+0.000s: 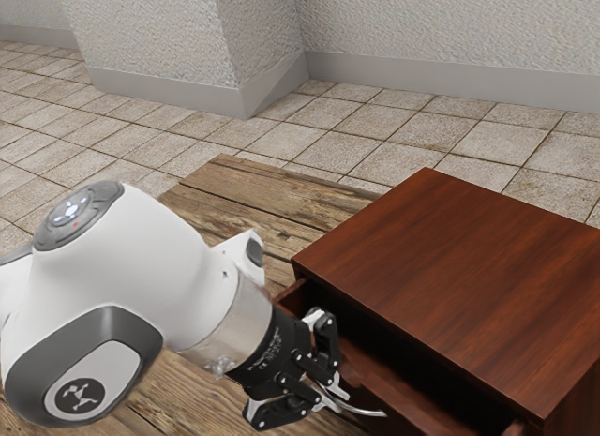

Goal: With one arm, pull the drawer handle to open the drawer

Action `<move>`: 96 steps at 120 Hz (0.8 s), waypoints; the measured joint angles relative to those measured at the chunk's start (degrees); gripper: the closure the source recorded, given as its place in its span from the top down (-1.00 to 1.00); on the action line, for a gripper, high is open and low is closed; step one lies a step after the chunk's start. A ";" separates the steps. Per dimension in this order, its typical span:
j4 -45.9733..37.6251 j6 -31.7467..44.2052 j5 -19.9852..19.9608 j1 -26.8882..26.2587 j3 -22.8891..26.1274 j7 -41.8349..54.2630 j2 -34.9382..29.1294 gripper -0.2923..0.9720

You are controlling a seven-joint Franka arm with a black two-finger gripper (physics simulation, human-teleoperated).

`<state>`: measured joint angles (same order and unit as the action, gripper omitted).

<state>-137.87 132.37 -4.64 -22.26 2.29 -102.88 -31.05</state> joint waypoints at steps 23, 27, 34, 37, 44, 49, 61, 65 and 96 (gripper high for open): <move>-2.19 -0.64 0.06 -0.55 0.04 0.21 -3.19 -0.71; -2.60 -0.76 0.07 -0.65 0.05 0.23 -3.74 -0.70; -3.20 -1.00 0.09 -0.75 0.07 0.28 -4.55 -0.70; -3.49 -1.09 0.08 -0.78 0.07 0.30 -4.93 -0.71; -4.30 -1.27 0.07 -1.01 0.08 0.34 -6.00 -0.70; -4.82 -1.39 0.09 -1.18 0.08 0.37 -6.69 -0.70; -5.96 -1.69 0.12 -1.39 0.08 0.42 -8.31 -0.70; -6.28 -1.81 0.11 -1.44 0.07 0.43 -8.82 -0.71; -9.29 -2.60 0.06 -1.61 0.08 0.55 -13.01 -0.71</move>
<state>-147.16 129.77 -4.58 -23.87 2.37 -102.33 -44.06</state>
